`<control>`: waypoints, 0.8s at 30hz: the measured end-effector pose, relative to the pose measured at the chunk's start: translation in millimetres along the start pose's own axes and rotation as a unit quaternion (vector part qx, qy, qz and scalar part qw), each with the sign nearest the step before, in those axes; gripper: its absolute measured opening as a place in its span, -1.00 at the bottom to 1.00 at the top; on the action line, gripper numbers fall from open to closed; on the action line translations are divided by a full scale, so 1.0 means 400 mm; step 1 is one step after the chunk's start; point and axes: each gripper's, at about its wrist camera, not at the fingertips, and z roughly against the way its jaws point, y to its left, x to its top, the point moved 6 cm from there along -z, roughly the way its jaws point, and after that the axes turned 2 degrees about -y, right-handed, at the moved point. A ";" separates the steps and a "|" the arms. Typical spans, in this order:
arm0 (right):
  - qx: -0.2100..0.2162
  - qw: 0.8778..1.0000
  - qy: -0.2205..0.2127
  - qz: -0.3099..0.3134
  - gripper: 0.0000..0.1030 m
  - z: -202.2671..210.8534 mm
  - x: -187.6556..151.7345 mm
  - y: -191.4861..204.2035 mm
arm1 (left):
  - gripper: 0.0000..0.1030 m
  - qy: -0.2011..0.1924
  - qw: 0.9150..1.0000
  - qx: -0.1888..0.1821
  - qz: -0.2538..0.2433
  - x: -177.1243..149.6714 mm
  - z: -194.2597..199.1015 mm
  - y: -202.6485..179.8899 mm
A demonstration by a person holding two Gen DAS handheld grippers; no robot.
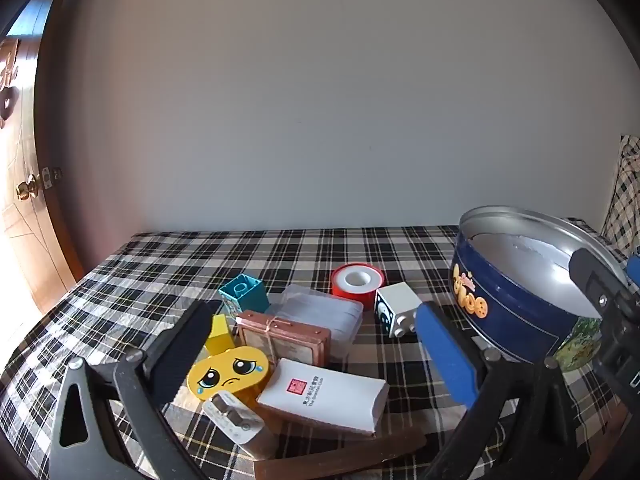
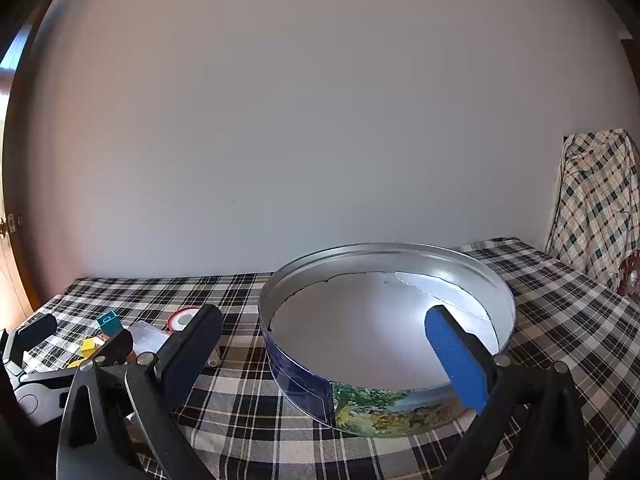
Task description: Organize rigid objects
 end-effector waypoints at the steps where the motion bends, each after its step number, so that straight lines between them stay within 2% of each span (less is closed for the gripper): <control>1: 0.000 1.000 0.000 -0.002 0.99 -0.001 0.000 -0.001 | 1.00 0.000 1.000 -0.001 -0.001 0.000 -0.001 -0.001; 11: -0.005 1.000 0.008 0.000 0.99 -0.024 -0.006 -0.017 | 1.00 0.001 1.000 0.001 0.002 0.009 -0.006 0.003; 18: -0.019 0.999 -0.023 0.011 0.99 0.019 0.001 -0.009 | 1.00 -0.001 1.000 0.000 0.004 -0.001 0.002 0.006; 24: -0.019 0.999 -0.022 0.013 0.99 0.024 0.006 -0.003 | 1.00 0.001 1.000 0.001 0.004 -0.003 0.001 0.005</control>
